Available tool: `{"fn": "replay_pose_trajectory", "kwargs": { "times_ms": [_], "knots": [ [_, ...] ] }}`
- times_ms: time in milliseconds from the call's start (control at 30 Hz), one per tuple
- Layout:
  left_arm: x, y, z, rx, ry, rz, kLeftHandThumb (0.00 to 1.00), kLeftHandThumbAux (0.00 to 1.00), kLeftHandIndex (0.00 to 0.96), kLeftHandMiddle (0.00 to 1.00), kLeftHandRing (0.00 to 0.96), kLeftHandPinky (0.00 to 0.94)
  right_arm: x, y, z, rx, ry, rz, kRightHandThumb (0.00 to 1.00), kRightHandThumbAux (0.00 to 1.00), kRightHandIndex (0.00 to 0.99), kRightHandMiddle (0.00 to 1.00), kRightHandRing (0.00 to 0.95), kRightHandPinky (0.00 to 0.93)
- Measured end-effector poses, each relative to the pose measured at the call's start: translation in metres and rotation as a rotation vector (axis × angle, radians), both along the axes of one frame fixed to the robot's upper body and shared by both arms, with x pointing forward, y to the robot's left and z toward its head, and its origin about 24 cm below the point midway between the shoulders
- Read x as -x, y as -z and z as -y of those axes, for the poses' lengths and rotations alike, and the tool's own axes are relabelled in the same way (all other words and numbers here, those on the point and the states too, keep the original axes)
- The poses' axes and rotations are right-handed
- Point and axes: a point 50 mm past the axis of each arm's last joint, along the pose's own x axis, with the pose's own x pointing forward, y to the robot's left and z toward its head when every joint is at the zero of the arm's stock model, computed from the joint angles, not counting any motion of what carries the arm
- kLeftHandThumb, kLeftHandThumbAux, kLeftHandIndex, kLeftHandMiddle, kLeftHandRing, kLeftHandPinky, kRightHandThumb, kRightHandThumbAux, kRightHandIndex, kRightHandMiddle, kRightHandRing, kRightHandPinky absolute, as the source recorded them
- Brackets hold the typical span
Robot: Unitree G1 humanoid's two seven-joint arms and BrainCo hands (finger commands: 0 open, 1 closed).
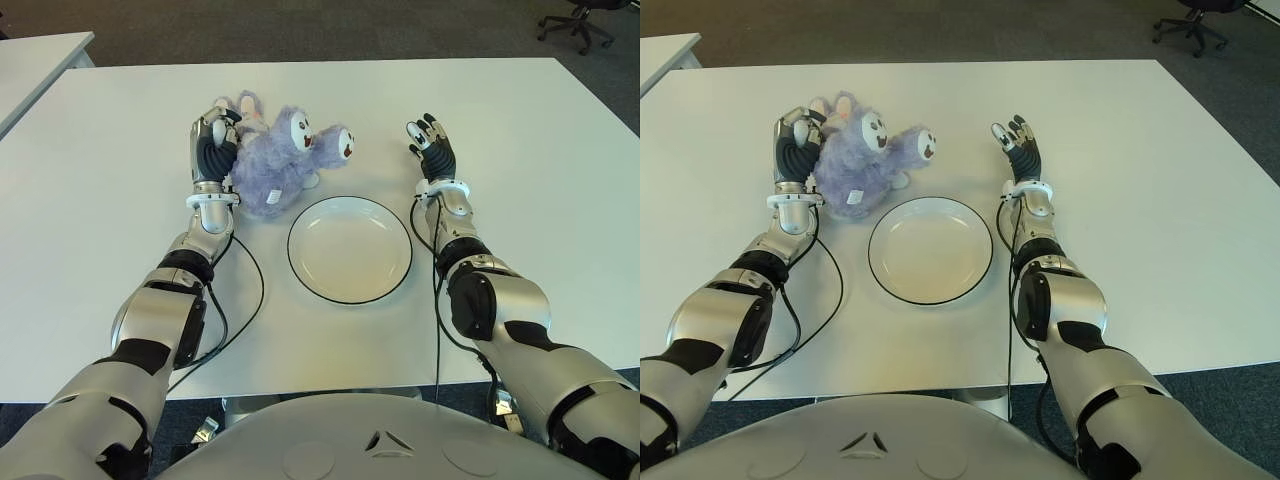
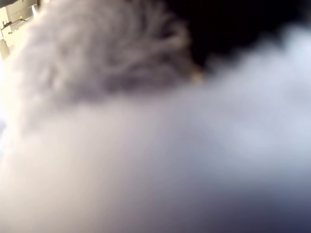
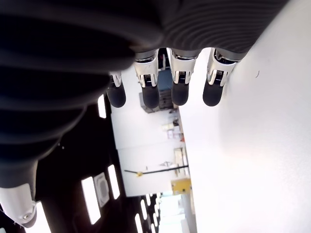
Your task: Put the doll into the plate.
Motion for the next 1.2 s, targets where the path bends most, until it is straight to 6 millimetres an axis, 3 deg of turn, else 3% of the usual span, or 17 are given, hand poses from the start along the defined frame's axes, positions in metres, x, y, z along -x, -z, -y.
{"fn": "replay_pose_trajectory", "kwargs": {
  "times_ms": [1200],
  "knots": [
    [-0.0020,-0.0047,0.0012,-0.009,-0.014,0.029,0.748,0.692,0.444,0.847,0.853,0.855,-0.0009,-0.0014,-0.0013,-0.002,-0.002,0.004,0.079,0.579,0.021,0.044,0.041,0.055]
  ]
}}
